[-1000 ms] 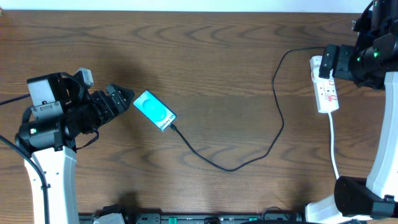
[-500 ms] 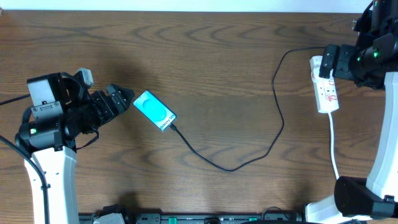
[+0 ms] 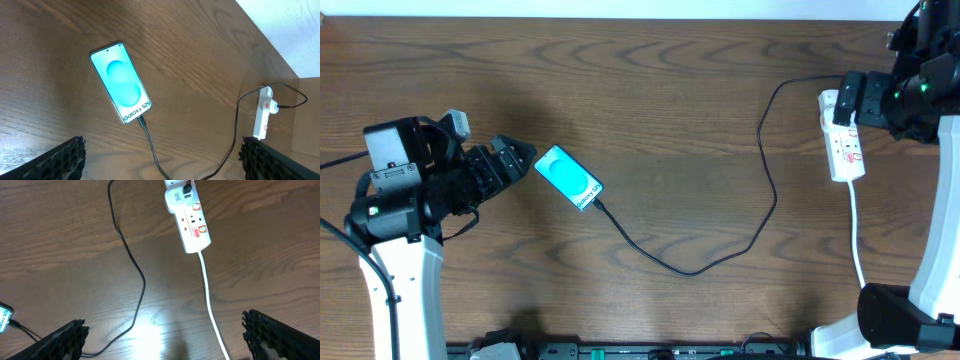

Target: Plug charger to phone and switch on socket

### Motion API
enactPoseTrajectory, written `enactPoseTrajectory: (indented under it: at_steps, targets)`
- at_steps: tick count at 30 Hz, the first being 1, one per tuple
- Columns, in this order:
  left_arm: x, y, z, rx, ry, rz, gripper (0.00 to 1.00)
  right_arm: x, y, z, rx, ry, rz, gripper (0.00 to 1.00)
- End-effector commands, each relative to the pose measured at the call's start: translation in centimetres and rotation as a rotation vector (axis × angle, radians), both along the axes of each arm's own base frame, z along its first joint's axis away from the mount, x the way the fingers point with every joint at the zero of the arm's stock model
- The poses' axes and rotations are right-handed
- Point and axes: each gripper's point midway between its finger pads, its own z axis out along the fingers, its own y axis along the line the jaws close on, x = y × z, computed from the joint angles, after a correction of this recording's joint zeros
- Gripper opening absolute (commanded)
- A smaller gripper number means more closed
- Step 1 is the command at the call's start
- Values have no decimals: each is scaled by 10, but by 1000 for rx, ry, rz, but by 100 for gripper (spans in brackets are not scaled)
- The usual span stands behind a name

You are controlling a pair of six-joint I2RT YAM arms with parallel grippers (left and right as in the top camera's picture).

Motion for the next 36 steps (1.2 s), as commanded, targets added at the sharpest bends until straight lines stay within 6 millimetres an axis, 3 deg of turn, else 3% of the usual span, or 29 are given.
enactPoseTrajectory:
  at_steps: [1,9,14,19,21,27,36]
  targets:
    - [-1,0,0,7,1,4,92,-2,0,7,-9,-25,-8,99]
    - [-2,7,-4,46,17,29,92,-2,0,8,-9,-25,-8,99]
    - [-14,7,-4,89,14,33,92,-2,0,8,-9,-25,-8,99]
    - [-29,8,-1,255,-60,50,92,-2,0,7,-9,-25,-8,99]
    - [-42,5,3,360,-204,57,92,-2,0,7,-9,-25,-8,99]
    - [-65,-2,-5,435,-512,43,92,-2,0,7,-9,-25,-8,99]
    - [-57,1,-25,501,-912,103,92,-2,0,7,-9,-25,-8,99]
